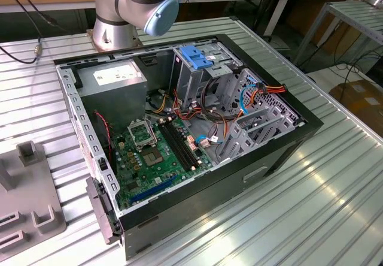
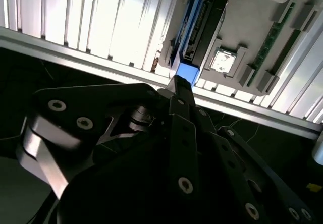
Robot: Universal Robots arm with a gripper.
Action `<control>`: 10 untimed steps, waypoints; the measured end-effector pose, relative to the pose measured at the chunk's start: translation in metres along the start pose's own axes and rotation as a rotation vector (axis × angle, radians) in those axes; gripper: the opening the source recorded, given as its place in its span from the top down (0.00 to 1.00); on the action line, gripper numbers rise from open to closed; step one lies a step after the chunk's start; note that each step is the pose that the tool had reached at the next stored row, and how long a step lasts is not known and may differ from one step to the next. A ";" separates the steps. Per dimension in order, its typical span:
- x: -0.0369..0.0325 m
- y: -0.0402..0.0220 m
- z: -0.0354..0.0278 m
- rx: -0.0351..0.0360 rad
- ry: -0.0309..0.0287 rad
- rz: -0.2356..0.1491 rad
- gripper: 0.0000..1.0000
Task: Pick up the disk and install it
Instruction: 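Pick up the disk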
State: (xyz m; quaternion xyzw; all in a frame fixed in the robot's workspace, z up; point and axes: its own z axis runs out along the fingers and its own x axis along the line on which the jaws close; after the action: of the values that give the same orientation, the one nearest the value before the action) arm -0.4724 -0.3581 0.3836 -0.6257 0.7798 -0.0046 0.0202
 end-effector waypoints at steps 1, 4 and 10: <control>0.0001 0.0001 0.0000 0.0000 -0.0001 -0.001 0.90; 0.0000 0.0002 0.0000 0.0000 -0.0001 -0.002 0.90; 0.0007 0.0005 0.0000 -0.0004 -0.0007 -0.019 0.90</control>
State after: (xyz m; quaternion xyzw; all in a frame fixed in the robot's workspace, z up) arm -0.4730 -0.3587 0.3835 -0.6330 0.7739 -0.0044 0.0203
